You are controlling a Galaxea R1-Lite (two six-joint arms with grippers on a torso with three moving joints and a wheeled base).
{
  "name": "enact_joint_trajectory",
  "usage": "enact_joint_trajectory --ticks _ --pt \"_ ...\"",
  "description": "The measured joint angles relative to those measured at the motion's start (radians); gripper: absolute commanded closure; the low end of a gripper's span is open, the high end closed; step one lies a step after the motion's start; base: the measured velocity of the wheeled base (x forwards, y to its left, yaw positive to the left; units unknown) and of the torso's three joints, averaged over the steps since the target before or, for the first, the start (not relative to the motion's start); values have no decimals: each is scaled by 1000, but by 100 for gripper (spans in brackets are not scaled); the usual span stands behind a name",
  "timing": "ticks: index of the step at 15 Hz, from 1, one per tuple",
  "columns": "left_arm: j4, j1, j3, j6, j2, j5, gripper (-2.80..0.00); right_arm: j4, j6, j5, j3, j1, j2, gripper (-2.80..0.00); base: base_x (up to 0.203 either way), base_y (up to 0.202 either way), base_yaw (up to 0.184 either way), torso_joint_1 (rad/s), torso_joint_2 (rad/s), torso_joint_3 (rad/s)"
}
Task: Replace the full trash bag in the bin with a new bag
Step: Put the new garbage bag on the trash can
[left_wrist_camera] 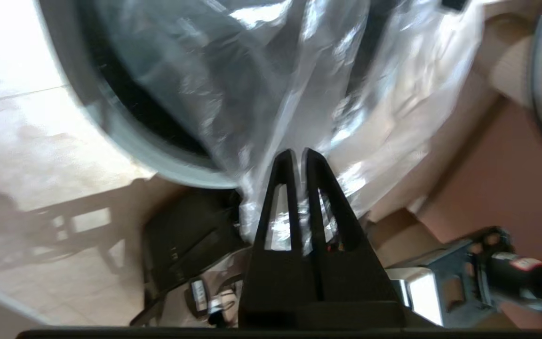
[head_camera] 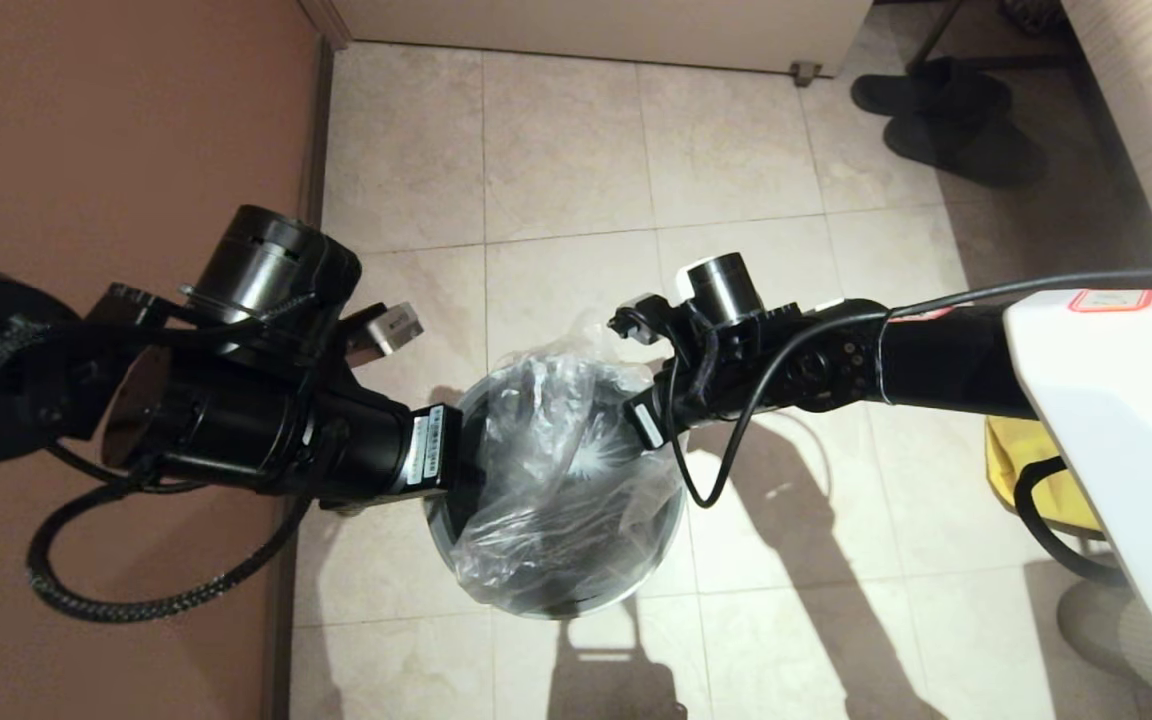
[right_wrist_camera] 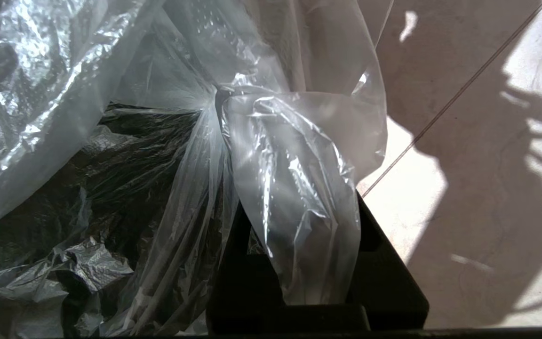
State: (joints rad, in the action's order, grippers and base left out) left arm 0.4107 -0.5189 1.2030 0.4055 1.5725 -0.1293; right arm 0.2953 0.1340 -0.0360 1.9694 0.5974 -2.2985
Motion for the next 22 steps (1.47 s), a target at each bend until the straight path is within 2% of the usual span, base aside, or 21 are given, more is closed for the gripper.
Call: enact_joint_trajectory --ticks 2,9,17,22 --pt "10 2 28 -1 8 -24 -280 0 1 0 0 2 0 0 0 0 0 0 0 0" --pt "88 -24 33 -4 25 -13 -280 3 1 3 -1 0 2 0 0 0 0 0 0 0" --pt "111 -30 55 2 91 67 -280 1 0 2 -1 2 3 0 0 0 0 0 0 0" --pt "130 -66 37 -1 112 97 -280 0 0 1 -4 0 3 0 0 0 0 0 0 0"
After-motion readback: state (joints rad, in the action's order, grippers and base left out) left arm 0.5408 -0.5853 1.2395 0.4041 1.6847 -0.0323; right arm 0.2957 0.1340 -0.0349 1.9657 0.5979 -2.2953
